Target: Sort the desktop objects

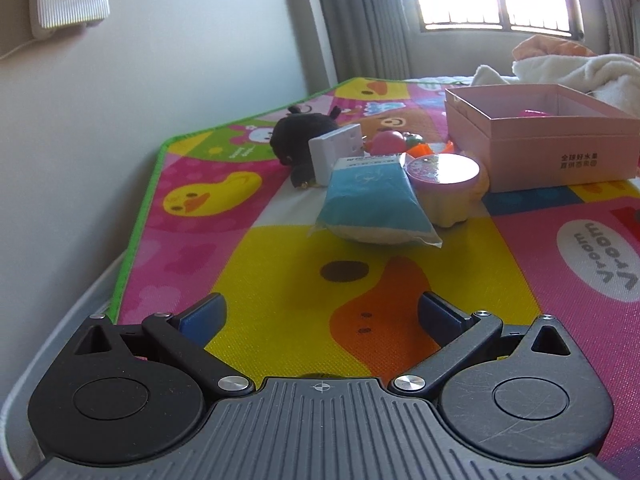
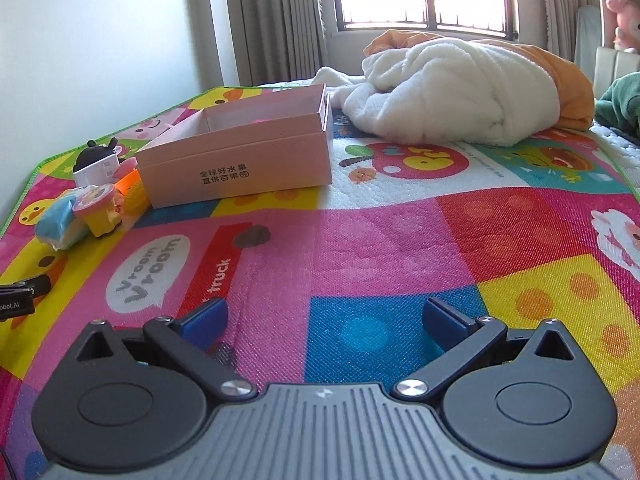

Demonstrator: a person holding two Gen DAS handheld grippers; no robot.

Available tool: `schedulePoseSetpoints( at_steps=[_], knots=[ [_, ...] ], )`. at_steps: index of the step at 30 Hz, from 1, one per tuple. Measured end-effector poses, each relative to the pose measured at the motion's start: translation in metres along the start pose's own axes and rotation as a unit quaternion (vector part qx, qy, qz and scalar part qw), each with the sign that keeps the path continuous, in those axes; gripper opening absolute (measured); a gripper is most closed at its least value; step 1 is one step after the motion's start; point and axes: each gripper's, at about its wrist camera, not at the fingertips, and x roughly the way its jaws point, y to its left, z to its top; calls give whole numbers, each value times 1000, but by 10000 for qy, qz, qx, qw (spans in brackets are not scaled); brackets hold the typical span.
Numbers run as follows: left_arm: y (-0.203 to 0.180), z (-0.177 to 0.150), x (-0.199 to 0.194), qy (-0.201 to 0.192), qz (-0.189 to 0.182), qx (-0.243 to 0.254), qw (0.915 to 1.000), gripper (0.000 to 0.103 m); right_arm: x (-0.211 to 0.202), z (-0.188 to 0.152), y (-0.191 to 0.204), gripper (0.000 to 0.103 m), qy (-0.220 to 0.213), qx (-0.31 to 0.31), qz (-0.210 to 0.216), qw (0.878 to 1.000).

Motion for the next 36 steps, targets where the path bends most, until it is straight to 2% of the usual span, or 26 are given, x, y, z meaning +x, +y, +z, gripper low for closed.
schedulePoseSetpoints(
  at_steps=[8, 14, 17, 18, 20, 23, 25, 28, 31, 32, 34, 36],
  knots=[
    [-6, 1, -2, -31, 127, 212, 9997, 103, -2, -1, -1, 103, 63, -2, -6, 10000],
    [6, -1, -4, -59, -106, -129, 9998, 103, -4, -4, 10, 103, 144, -230, -377, 9989],
    [3, 0, -1, 42, -92, -62, 9999, 103, -6, 1, 20, 103, 356, -265, -745, 9962],
    [3, 0, 0, 57, -96, -50, 9999, 103, -11, 6, 24, 103, 407, -86, -912, 9950],
    [6, -1, 0, 67, -176, -145, 9997, 103, -25, 24, 36, 103, 227, 478, -1035, 9932],
    [20, -2, 5, 226, -520, -541, 9969, 103, -38, 73, 69, 103, -147, 1147, -1012, 9881],
    [24, -4, 7, 268, -621, -715, 9951, 103, -34, 102, 96, 103, -419, 1288, -1108, 9846],
    [13, -5, 6, 213, -452, -482, 9976, 103, -2, 111, 135, 103, -520, 827, -1681, 9809],
    [15, -6, 5, 197, -501, -546, 9971, 103, 33, 79, 167, 103, -465, -130, -2574, 9651],
    [19, -7, 6, 227, -579, -637, 9960, 103, 36, 65, 175, 103, -526, -293, -2734, 9600],
    [21, -7, 8, 264, -638, -696, 9952, 103, 35, 47, 186, 103, -710, -405, -2718, 9589],
    [23, -5, 11, 331, -688, -727, 9944, 103, 33, 41, 190, 103, -757, -369, -2507, 9644]
  ],
)
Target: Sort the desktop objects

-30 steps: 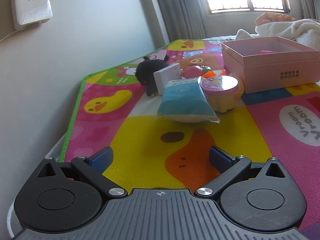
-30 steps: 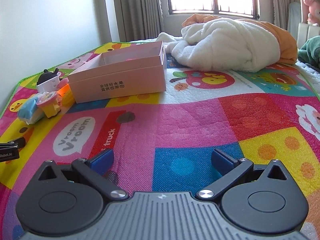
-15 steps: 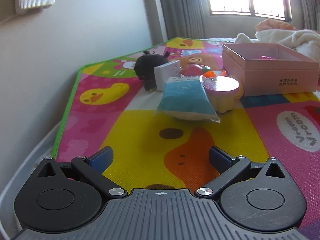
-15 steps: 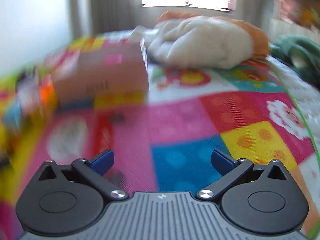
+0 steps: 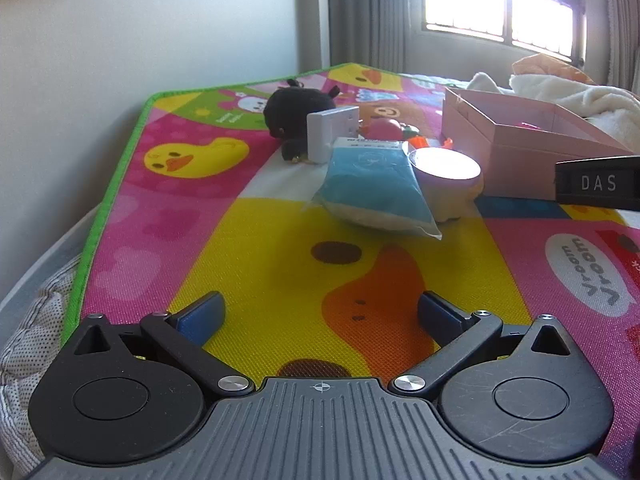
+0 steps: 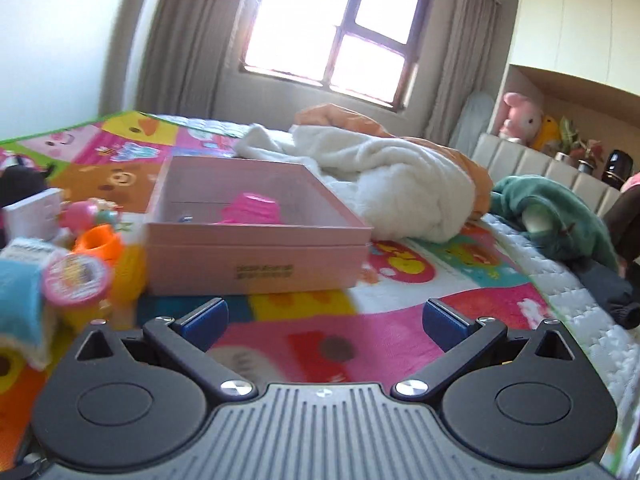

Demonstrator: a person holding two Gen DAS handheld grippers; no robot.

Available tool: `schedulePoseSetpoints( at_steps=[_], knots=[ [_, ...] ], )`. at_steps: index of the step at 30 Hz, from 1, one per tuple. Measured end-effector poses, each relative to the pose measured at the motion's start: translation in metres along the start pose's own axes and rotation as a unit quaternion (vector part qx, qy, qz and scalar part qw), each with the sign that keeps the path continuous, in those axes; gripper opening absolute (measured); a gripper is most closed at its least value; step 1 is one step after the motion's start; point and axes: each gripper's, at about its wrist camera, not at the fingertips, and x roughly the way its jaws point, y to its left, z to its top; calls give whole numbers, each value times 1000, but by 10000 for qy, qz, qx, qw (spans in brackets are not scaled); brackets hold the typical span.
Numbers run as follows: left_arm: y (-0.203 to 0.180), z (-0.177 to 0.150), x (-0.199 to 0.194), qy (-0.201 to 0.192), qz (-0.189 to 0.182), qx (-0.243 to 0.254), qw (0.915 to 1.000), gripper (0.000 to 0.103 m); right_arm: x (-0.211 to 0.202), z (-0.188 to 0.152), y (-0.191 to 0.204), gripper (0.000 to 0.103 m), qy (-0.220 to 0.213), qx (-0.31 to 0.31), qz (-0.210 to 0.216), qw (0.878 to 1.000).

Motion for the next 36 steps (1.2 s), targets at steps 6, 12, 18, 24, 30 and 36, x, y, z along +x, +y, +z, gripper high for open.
schedulePoseSetpoints(
  at_steps=[6, 12, 18, 24, 30, 36],
  knots=[
    [1, -2, -3, -35, -23, -50, 10000, 103, 27, -4, -13, 103, -101, 324, 368, 9987],
    [-6, 3, -4, 45, 116, 165, 9998, 103, 63, -11, -40, 103, 666, 1289, 558, 9878],
    [-13, 16, -4, 110, -239, 773, 9967, 103, 76, -15, -53, 103, 1277, 2108, 112, 9691],
    [-30, 59, 15, -584, -356, 1341, 9886, 103, 71, 19, -40, 103, 1790, 1871, 1075, 9599],
    [-40, 77, 66, -20, -619, 1536, 9862, 84, 67, 64, -27, 103, 1478, 130, 3025, 9415],
    [-23, 67, 47, 8, -556, 1071, 9927, 58, 71, 57, -42, 103, 1147, -136, 2638, 9576]
  ],
)
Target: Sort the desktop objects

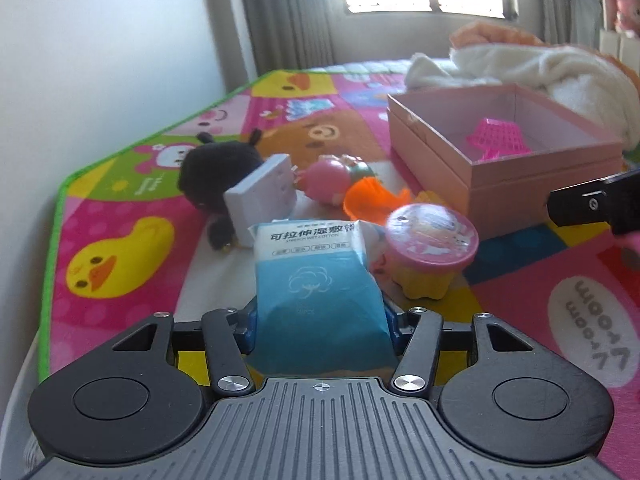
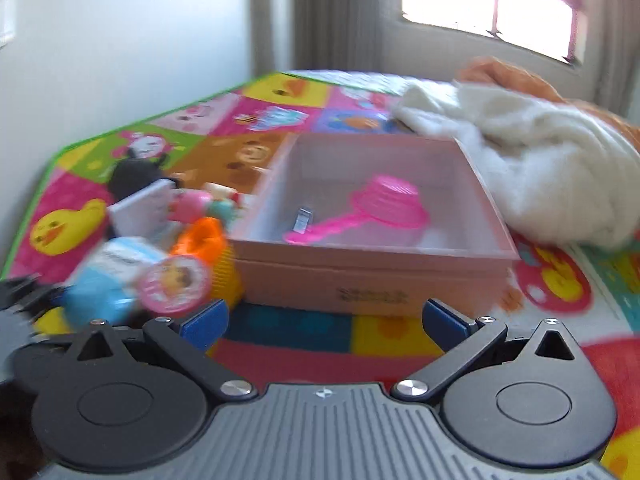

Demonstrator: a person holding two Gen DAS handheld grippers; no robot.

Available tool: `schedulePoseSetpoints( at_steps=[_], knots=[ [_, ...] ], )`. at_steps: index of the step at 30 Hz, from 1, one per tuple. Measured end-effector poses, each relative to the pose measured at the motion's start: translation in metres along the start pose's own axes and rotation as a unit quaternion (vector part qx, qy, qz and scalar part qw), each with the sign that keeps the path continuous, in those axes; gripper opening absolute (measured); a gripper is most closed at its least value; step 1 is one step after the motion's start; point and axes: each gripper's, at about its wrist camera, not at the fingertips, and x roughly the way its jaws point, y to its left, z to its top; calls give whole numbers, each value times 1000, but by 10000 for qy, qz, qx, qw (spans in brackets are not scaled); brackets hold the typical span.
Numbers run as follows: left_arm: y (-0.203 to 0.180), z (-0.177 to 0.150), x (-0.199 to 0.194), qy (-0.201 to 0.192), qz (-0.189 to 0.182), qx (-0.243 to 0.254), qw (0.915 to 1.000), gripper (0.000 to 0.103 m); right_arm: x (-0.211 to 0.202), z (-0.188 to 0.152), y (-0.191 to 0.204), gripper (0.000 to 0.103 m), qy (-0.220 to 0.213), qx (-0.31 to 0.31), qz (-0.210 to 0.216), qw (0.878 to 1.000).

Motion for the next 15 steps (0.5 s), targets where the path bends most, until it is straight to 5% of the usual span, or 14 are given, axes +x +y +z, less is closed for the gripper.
schedulePoseSetpoints(
  at_steps=[3, 10, 15],
  knots=[
    [4, -18, -25, 117, -50, -492, 9987, 58, -19, 0, -7, 103, 41, 633, 266, 9976],
    [-14, -47, -65, 292, -44, -418, 9987, 63, -16, -20, 13, 103, 451, 104, 308, 9985],
    [-12, -54, -72, 218, -150, -483, 9985, 94, 10, -33, -5, 103, 1168, 841, 285, 9892]
  ],
)
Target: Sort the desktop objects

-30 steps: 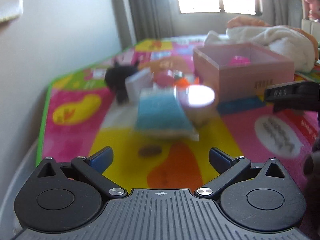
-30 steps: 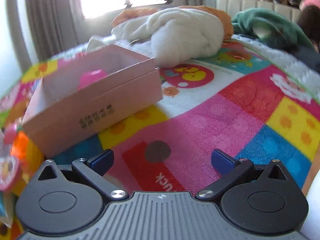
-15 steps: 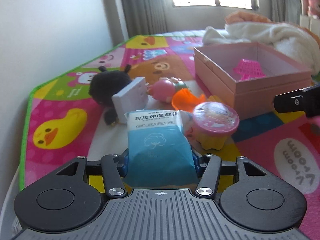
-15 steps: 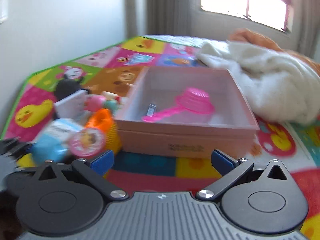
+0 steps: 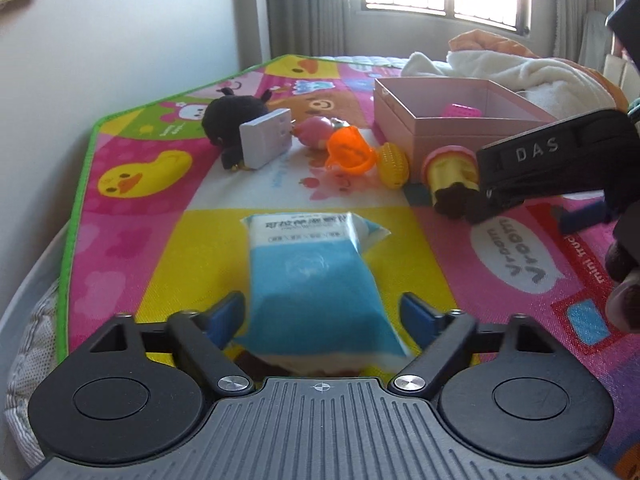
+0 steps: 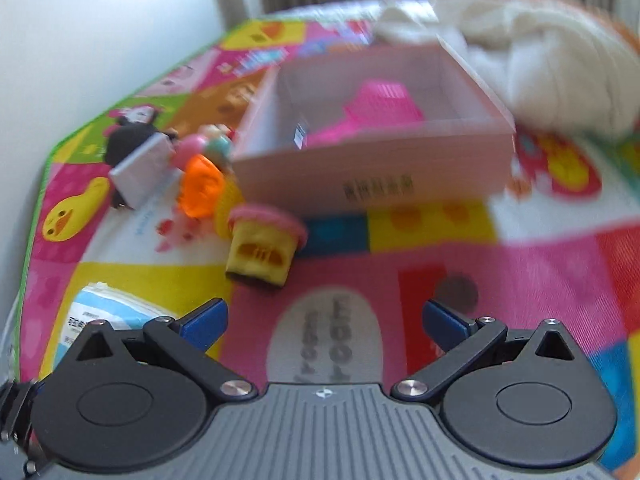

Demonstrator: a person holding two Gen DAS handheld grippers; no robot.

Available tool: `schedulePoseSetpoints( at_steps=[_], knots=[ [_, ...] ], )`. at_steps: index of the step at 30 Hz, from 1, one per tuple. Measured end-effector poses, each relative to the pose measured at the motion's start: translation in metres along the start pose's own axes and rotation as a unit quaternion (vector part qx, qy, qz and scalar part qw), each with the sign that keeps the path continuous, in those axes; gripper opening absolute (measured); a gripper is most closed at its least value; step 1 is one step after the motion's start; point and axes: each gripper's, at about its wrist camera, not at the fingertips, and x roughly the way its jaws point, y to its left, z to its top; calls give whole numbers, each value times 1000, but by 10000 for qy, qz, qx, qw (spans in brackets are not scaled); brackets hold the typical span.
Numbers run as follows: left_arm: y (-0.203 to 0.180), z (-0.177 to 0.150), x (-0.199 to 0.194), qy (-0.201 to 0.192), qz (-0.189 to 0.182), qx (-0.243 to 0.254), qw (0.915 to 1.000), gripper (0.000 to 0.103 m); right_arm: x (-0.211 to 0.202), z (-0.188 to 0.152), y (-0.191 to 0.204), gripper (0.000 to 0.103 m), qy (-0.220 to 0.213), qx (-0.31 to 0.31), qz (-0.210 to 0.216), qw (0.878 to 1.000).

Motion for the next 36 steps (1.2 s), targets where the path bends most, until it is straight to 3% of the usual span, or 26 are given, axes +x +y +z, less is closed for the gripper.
schedulePoseSetpoints(
  at_steps=[4, 8, 10, 12, 14, 18, 20, 25, 31, 34, 36],
  knots=[
    [0, -13, 6, -134, 6, -147, 9998, 97, 12, -9, 2, 103, 173, 27, -130, 9998],
    [0, -18, 5, -265, 38, -162, 9995, 99, 9, -12, 22, 103, 393, -700, -376, 9961],
    [2, -22, 4, -371, 13, -241, 9990, 100, -15, -8, 26, 103, -126, -757, -14, 9970],
    [1, -23, 4, -406, 37, -238, 9989, 100, -33, 0, 33, 103, -755, -883, -45, 9932],
    [0, -22, 5, -384, 77, -196, 9990, 101, -25, 17, 37, 100, -678, -876, -118, 9938],
    [1, -23, 5, -393, 49, -226, 9990, 101, 23, 44, 31, 74, 1, -627, -145, 9979],
    [2, -23, 5, -387, 26, -244, 9989, 101, 31, 46, 24, 38, 292, -438, 197, 9984],
    [0, -23, 5, -366, 87, -189, 9991, 101, -17, 29, 15, 38, 383, -776, 559, 9947],
    [-2, -22, 6, -321, 166, -155, 9992, 102, -58, 1, -19, 37, 371, -1052, 517, 9924],
    [-4, -22, 7, -306, 236, -118, 9992, 103, -67, -2, -25, 46, -24, -1070, 369, 9936],
    [-7, -22, 7, -290, 297, -89, 9991, 103, -73, 2, -30, 57, -229, -940, 499, 9941]
  ],
)
